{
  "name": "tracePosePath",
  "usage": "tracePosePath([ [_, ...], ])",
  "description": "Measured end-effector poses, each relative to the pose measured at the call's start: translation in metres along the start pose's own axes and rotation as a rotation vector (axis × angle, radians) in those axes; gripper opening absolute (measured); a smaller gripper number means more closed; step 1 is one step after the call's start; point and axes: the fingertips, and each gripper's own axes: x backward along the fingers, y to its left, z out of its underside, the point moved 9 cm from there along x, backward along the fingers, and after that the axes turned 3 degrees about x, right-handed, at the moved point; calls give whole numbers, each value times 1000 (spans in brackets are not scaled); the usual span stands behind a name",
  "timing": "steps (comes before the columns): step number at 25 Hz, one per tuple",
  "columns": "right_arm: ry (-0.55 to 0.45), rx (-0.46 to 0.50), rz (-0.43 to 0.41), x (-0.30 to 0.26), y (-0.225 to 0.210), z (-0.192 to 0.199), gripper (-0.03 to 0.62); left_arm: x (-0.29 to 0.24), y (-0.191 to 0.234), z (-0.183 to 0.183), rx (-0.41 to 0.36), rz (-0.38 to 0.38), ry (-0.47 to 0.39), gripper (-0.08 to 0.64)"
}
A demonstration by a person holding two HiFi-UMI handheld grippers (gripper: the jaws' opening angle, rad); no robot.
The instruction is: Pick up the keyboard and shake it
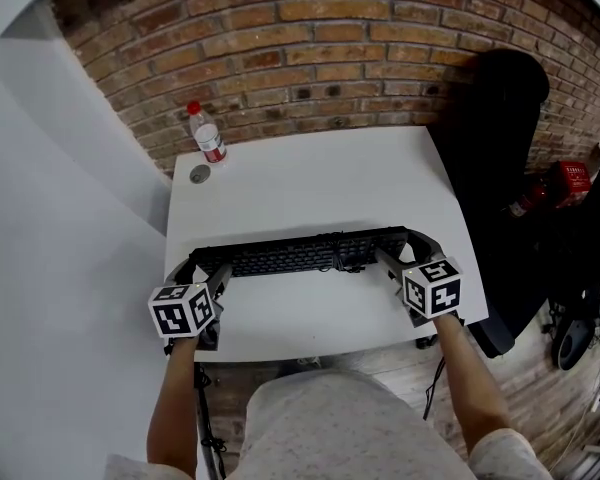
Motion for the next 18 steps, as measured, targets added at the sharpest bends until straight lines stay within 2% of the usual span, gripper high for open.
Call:
tracePosePath([
  [18,25,60,-16,33,18,21,307,41,-18,41,-17,-64,26,334],
])
